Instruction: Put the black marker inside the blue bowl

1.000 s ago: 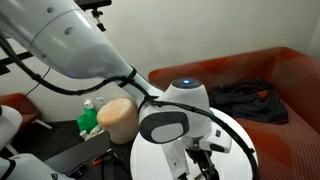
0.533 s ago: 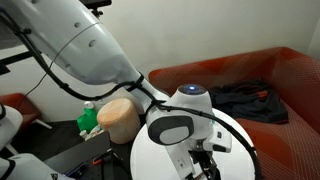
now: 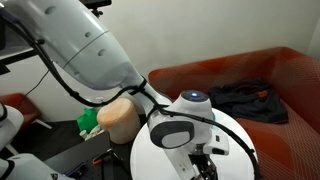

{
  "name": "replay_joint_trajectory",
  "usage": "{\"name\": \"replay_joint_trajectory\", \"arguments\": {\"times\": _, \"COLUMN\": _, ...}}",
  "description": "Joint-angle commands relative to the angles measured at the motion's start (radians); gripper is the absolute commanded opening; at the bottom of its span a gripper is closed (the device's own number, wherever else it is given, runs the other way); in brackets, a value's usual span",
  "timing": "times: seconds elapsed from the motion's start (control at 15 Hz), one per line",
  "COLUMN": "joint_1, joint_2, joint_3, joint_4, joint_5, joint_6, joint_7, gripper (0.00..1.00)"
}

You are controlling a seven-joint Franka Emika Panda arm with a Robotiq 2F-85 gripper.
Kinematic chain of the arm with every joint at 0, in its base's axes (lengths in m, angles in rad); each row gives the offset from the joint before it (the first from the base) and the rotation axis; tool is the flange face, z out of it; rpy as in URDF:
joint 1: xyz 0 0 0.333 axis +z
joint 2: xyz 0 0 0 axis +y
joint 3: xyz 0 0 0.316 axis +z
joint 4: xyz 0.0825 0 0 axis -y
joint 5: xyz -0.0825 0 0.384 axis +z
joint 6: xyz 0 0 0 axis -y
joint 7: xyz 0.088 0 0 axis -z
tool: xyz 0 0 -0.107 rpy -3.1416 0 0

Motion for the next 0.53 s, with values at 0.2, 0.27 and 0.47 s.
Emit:
{"name": "replay_joint_trajectory", "arguments": {"times": 0.2, "joint_1": 0.0, "joint_2": 0.052, "joint_3": 0.012, "joint_4": 0.052, "joint_5": -0.024, "joint_6": -0.034, "joint_7": -0.039, "gripper": 1.0}}
{"name": "replay_joint_trajectory", "arguments": {"times": 0.27, "joint_1": 0.002, "joint_2": 0.06, "joint_3": 0.013, "joint_4": 0.057, "joint_5": -0.026, "joint_6": -0.033, "joint_7": -0.037, "gripper": 1.0}}
{"name": "replay_joint_trajectory", "arguments": {"times": 0.47, "joint_1": 0.009, "joint_2": 0.081, "joint_3": 0.012, "joint_4": 0.076, "joint_5": -0.032, "joint_6": -0.036, "joint_7": -0.032, "gripper": 1.0}}
